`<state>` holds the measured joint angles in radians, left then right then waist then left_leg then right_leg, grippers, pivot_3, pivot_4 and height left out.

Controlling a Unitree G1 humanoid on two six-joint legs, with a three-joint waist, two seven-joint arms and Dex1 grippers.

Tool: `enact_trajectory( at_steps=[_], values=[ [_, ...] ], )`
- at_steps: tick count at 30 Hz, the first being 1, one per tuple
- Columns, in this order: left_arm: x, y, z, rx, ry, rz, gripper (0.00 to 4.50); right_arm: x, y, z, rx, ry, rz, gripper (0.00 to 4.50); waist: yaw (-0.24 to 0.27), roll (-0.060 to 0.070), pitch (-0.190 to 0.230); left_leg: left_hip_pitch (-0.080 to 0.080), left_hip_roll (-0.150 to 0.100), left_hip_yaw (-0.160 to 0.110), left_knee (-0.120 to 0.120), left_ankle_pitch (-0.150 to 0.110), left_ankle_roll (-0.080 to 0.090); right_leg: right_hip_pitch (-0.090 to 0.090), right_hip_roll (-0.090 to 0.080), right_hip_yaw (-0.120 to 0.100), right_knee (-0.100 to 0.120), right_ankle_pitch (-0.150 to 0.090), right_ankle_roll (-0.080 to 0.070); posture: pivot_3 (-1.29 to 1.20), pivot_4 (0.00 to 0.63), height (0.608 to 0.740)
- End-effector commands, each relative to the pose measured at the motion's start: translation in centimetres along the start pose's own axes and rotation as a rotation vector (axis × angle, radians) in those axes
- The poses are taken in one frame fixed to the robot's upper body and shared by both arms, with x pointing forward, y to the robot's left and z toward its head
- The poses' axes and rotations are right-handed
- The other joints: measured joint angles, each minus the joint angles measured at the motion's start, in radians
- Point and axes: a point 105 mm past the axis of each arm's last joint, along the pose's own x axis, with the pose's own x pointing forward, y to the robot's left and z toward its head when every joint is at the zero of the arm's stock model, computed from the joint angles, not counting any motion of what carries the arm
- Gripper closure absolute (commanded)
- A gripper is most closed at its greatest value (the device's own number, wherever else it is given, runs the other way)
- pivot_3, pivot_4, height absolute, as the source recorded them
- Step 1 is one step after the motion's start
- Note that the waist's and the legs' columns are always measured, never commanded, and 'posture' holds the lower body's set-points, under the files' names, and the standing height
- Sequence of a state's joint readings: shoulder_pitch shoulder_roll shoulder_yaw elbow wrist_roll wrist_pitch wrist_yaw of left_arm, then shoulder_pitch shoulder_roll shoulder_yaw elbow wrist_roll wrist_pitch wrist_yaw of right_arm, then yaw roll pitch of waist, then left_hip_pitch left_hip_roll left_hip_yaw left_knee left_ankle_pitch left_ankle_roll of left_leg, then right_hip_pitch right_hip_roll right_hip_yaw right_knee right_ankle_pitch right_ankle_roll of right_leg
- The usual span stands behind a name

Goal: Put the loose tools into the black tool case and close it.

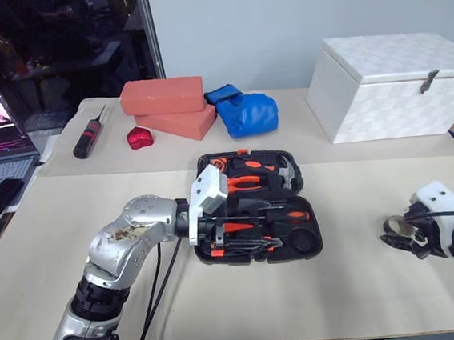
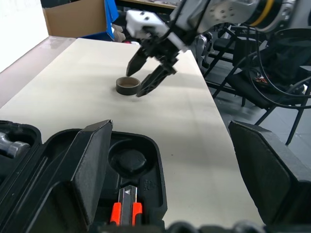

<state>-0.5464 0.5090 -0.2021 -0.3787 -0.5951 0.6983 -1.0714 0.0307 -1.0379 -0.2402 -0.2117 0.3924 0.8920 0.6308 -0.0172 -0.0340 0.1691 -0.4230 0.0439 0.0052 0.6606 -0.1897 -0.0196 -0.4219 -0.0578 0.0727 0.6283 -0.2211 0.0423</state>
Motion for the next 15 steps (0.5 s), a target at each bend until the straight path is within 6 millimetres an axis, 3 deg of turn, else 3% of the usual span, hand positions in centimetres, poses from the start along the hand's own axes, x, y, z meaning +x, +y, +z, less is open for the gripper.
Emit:
enact_trajectory(
  at_steps=[1,3,8,12,15],
  values=[
    [0.0,-0.3,1.0,0.043,-0.023,0.003,0.43,0.2,-0.6,0.5,-0.015,-0.024,-0.005,1.92,0.0,0.0,0.0,0.0,0.0,0.0,0.0,0.0,0.0,0.0,0.0,0.0,0.0,0.0,0.0,0.0,0.15,0.74],
    [-0.1,-0.4,0.8,0.04,-0.02,0.011,0.43,0.2,-0.5,0.5,-0.028,-0.027,0.01,2.79,0.0,0.0,0.0,0.0,0.0,0.0,0.0,0.0,0.0,0.0,0.0,0.0,0.0,0.0,0.001,0.0,0.15,0.74],
    [-0.5,-0.4,0.5,0.032,-0.014,0.033,0.43,-0.4,-0.2,1.2,-0.064,-0.057,0.056,4.47,0.001,0.0,0.0,0.0,0.0,0.0,0.0,0.0,0.0,0.0,0.0,0.0,0.0,0.0,0.002,0.0,0.15,0.74],
    [-1.0,-0.8,0.2,0.014,-0.014,0.028,0.43,-2.7,1.2,3.7,-0.128,-0.144,0.145,4.47,0.0,0.001,0.0,0.0,0.0,0.0,0.0,0.0,0.0,0.0,0.0,0.0,0.001,0.0,0.001,0.0,0.15,0.74],
    [-2.0,-1.4,-0.2,-0.01,0.003,0.012,0.43,-4.7,5.0,6.6,-0.248,-0.212,0.284,4.47,-0.005,0.001,0.0,0.001,0.001,0.0,0.0,0.0,0.0,0.0,0.001,0.0,0.001,0.0,0.002,0.0,0.15,0.74]
  ],
)
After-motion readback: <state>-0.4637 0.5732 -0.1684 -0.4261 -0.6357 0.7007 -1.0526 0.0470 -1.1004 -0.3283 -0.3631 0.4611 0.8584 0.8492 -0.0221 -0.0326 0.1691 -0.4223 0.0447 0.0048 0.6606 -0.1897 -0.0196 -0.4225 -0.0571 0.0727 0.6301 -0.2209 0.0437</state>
